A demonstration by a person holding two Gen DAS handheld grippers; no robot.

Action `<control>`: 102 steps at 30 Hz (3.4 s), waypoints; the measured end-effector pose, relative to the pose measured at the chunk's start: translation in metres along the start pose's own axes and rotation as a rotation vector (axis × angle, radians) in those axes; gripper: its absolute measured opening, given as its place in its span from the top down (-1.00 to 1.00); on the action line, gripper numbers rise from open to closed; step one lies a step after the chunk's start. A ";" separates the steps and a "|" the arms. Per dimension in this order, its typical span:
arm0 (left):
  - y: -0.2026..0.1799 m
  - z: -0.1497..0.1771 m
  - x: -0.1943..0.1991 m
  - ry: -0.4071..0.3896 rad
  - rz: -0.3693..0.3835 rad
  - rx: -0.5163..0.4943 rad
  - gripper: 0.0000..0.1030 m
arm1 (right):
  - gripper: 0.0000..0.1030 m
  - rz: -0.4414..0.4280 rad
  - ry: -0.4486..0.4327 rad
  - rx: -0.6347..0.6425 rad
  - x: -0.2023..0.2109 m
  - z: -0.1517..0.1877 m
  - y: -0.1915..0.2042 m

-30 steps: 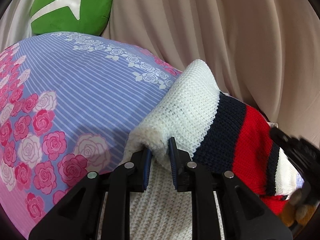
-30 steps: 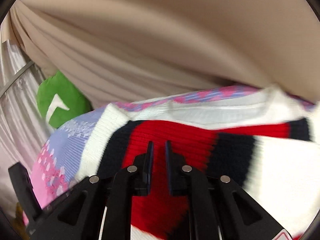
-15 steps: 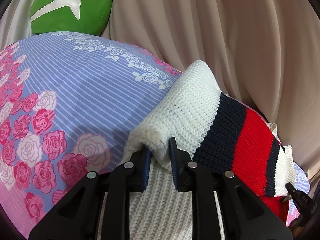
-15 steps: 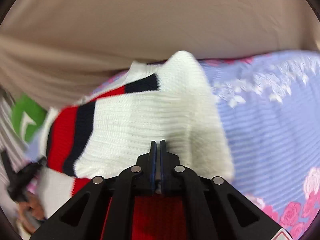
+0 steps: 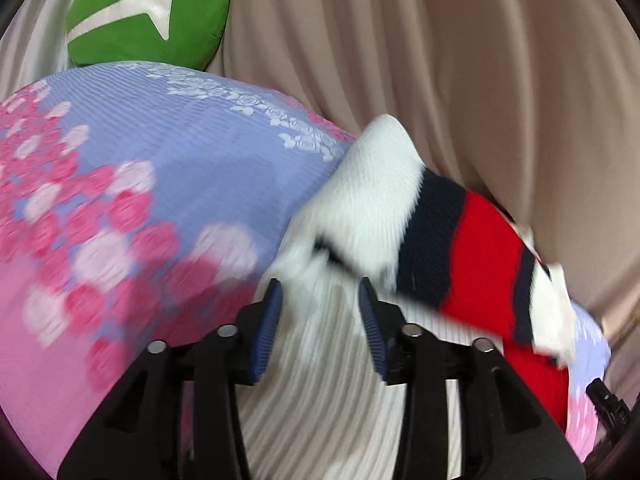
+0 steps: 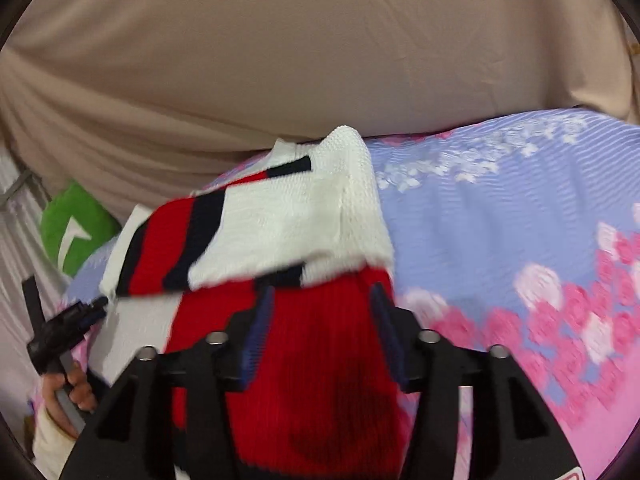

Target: Fold small clothes

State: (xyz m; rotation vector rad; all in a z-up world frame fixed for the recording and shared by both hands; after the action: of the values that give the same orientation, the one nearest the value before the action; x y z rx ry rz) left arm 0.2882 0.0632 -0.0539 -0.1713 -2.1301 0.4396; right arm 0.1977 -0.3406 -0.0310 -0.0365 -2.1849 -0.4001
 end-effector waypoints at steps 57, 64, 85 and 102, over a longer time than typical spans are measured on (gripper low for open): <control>0.001 0.142 0.340 -0.292 0.307 -0.329 1.00 | 1.00 -0.429 -0.451 0.177 0.294 0.146 0.060; -0.019 0.059 0.219 -0.138 0.095 -0.327 1.00 | 0.89 -0.249 -0.258 0.021 0.167 0.053 0.036; -0.006 0.302 0.156 0.388 0.213 -0.844 -0.24 | -0.40 -0.180 0.265 0.999 0.122 0.341 0.166; 0.003 0.153 0.190 0.132 0.294 -0.523 0.90 | 0.60 -0.341 0.013 0.272 0.144 0.165 0.061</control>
State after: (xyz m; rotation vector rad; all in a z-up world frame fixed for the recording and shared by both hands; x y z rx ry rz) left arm 0.0549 0.0832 0.0145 -0.7959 -2.0532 0.0237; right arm -0.0078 -0.2505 0.0077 0.4916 -2.2167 -0.2856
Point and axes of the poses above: each gripper's, at about its wrist camera, not at the fingertips, and x roughly against the way its jaws point, y to its left, z to its underside, the point moved 9 cm from there along -x, roughly the way its jaws point, and after that the axes turned 14 degrees about y, right-handed, at the moved point
